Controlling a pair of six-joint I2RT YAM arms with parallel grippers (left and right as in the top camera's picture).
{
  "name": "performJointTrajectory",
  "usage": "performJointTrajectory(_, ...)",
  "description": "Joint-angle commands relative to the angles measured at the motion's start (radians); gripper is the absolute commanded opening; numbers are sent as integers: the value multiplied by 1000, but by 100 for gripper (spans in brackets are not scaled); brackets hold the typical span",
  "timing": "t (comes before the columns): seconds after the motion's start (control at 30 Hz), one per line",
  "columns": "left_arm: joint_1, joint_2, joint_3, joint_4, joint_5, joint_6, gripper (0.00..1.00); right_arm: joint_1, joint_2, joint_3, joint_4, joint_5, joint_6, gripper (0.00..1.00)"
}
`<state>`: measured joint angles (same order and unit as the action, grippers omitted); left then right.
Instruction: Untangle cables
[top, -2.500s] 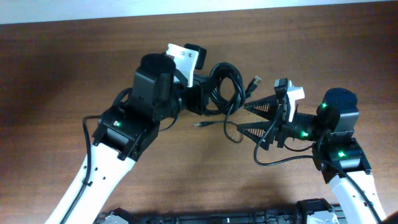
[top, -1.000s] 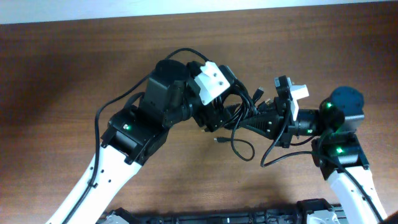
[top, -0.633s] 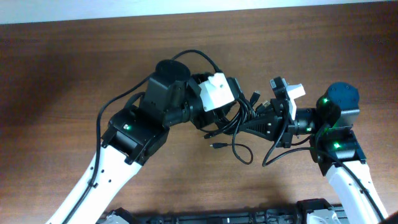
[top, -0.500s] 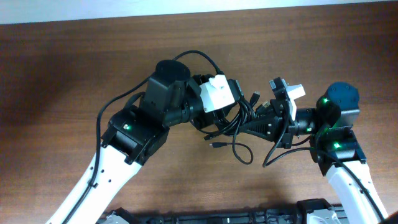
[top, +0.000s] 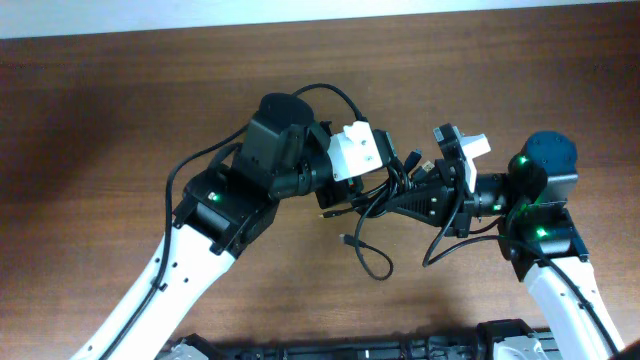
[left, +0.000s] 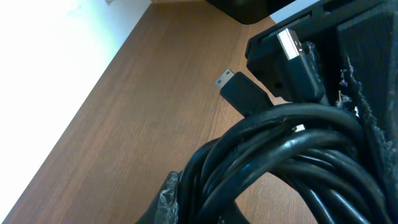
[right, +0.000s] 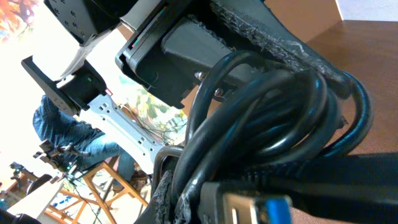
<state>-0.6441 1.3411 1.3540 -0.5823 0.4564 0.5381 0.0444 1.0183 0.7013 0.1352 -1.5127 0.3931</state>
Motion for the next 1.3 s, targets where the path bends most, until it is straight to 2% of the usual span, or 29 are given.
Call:
performJointTrajectory(0.0,-2,18,8,-5,-74,-24,0,-1,-10,13,11,-27,-9,30)
performJointTrajectory(0.03,-2,18,8,-5,-121,-48,0,-1,-10,13,11,-3,10,41)
performJointTrajectory(0.07,-1,18,8,-3,-220,-112,0,-1,-10,13,11,39,45,57)
performJointTrajectory(0.1,-1,18,8,-3,-295,-167,0,-1,-10,13,11,63,63,62)
performJointTrajectory(0.23,-1,18,8,-3,-532,-395,0,-1,-10,13,6,163,126,80)
performJointTrajectory(0.37,-1,16,8,-2,-622,-565,0,-1,-10,13,-34,303,168,90)
performJointTrajectory(0.6,31,15,8,24,-595,-746,0,-1,-13,13,-71,538,193,92)
performJointTrajectory(0.73,85,14,8,53,-488,-893,0,-1,-13,13,-51,645,223,92)
performJointTrajectory(0.8,115,14,8,89,-385,-961,0,-1,-13,13,-21,684,250,92)
performJointTrajectory(1.0,130,14,8,193,-209,-971,0,-1,-13,13,110,687,302,91)
performJointTrajectory(1.07,130,14,8,222,-147,-971,0,1,-13,13,135,683,304,88)
performJointTrajectory(1.13,130,14,8,232,-130,-971,0,1,-13,13,132,656,296,84)
performJointTrajectory(1.27,130,14,8,235,-117,-971,0,1,-12,13,133,571,292,84)
